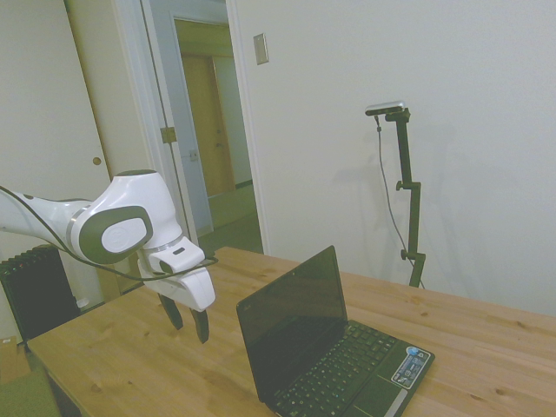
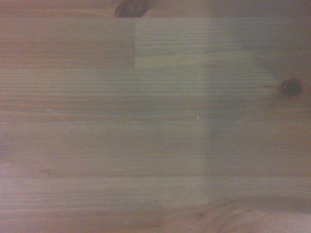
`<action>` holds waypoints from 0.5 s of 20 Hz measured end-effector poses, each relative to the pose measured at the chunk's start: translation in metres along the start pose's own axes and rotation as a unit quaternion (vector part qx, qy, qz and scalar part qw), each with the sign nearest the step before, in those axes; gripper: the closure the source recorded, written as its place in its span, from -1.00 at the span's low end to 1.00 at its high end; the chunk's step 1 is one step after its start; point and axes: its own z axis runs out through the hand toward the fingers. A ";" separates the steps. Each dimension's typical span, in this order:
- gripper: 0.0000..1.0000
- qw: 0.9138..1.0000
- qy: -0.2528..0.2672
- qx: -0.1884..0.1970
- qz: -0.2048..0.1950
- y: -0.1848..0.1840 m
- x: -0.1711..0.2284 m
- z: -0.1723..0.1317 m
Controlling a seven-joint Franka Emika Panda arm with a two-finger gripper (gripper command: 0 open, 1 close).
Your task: Close the laptop
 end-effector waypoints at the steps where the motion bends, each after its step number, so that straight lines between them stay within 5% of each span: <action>1: -1.00 1.000 0.000 0.000 0.000 0.000 0.000 0.000; 10: -1.00 0.998 0.038 0.024 0.039 -0.090 0.070 -0.046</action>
